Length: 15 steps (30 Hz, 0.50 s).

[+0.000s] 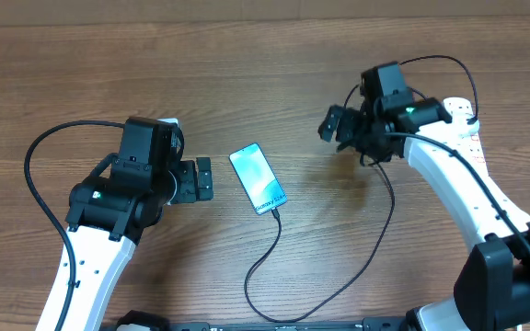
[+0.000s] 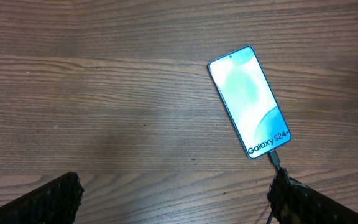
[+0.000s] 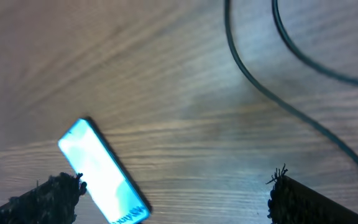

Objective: Plug charger to phone and switch on socket
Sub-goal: 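Move the right gripper over the white power strip's switch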

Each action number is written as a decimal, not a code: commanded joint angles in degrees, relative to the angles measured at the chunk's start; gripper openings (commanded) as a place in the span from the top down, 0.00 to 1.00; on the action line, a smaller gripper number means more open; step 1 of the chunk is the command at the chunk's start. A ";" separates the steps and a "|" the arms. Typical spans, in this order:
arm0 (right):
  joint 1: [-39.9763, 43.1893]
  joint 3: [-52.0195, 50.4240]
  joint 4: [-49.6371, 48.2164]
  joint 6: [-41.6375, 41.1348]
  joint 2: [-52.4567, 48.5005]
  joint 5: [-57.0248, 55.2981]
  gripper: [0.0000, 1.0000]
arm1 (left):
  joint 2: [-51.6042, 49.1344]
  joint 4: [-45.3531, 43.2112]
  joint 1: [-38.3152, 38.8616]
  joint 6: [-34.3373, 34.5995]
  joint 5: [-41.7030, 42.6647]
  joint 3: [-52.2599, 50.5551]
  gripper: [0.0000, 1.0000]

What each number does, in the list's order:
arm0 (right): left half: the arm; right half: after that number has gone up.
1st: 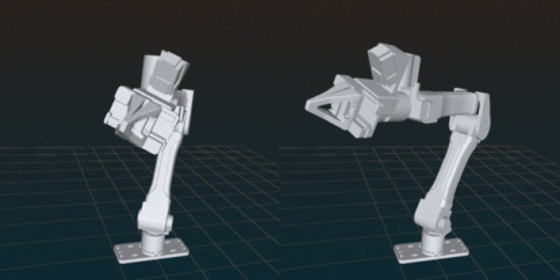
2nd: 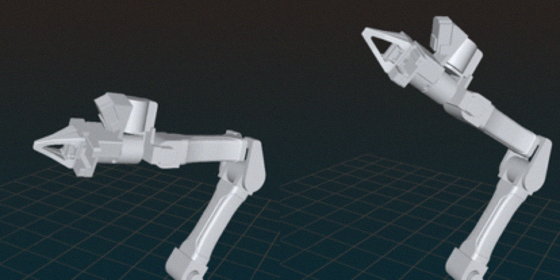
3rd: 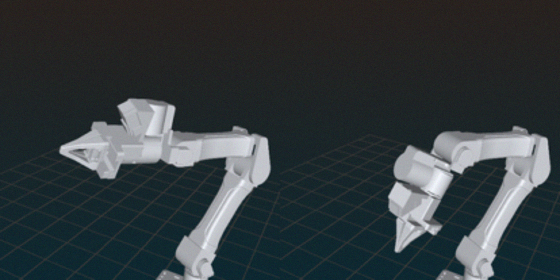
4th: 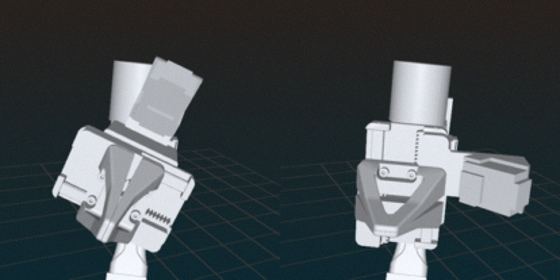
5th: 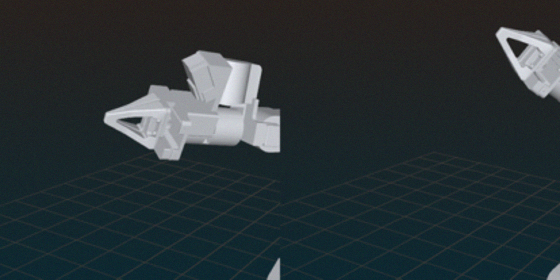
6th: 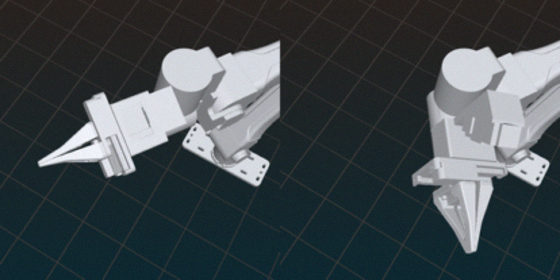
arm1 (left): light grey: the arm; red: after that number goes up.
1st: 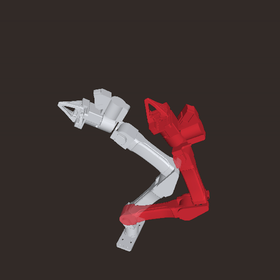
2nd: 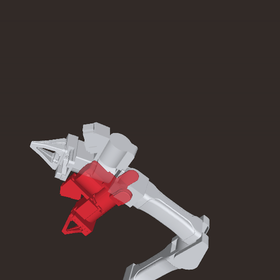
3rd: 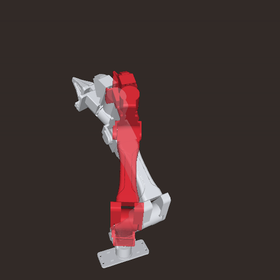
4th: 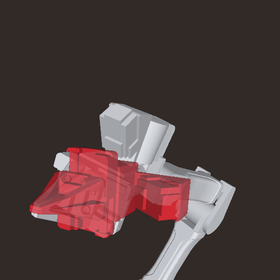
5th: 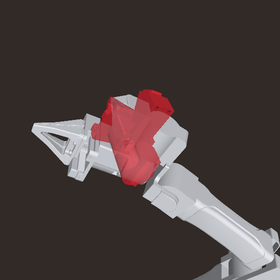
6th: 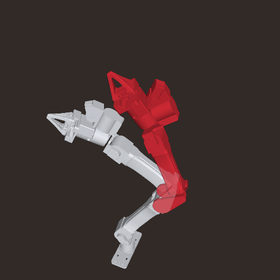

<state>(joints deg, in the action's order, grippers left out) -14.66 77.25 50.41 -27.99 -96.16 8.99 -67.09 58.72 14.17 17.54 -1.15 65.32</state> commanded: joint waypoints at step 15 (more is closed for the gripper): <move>15.21 9.94 5.77 2.16 0.98 -3.74 0.00 | -0.02 -0.02 -0.28 -1.27 -0.76 0.94 0.00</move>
<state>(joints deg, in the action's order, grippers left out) -2.85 85.71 56.18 -26.81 -96.16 6.68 -67.09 58.74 14.17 17.52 -1.15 65.32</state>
